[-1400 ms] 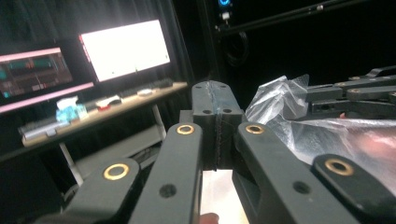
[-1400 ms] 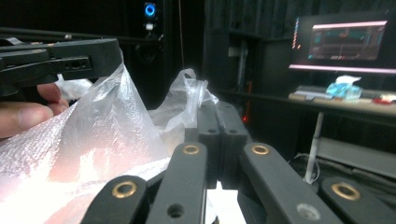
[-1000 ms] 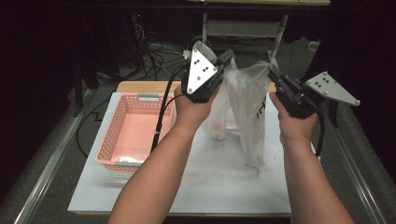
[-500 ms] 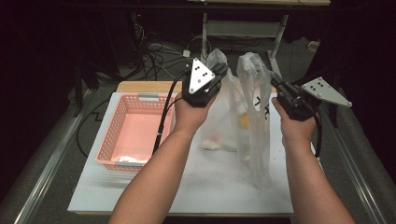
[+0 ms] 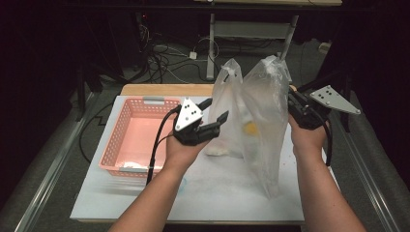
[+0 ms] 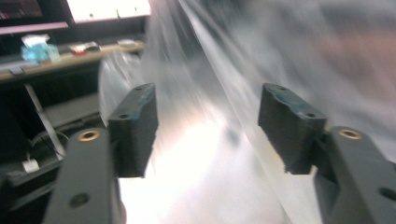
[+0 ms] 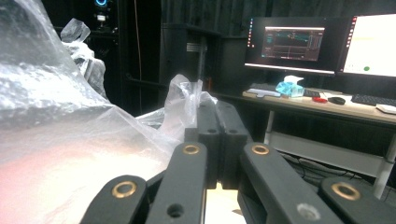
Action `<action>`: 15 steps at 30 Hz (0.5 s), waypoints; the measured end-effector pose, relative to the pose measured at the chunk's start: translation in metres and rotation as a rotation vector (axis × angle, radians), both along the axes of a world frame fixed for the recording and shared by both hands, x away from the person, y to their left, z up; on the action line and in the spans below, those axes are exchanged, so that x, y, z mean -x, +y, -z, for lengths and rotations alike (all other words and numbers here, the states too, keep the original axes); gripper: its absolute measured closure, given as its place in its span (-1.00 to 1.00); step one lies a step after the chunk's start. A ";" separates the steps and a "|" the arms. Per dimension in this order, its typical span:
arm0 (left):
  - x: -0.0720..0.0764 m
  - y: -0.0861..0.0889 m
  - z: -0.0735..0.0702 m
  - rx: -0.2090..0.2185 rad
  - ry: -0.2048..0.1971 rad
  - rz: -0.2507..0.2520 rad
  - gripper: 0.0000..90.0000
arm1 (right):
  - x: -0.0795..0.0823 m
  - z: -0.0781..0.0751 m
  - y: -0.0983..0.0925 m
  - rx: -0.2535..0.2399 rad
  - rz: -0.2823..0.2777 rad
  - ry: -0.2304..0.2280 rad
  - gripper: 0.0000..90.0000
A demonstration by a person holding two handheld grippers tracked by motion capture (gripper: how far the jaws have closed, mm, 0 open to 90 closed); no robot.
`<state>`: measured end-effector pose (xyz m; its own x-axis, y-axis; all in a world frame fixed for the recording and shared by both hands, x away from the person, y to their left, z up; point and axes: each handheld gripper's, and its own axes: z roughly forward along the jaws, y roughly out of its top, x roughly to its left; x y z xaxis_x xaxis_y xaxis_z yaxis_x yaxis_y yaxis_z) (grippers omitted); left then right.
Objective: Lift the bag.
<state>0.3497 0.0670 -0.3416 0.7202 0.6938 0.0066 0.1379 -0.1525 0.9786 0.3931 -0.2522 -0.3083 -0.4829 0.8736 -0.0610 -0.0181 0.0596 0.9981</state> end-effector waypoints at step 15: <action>0.029 -0.007 0.095 -0.140 0.262 0.076 -1.00 | 0.012 -0.006 0.000 0.005 -0.038 -0.030 0.96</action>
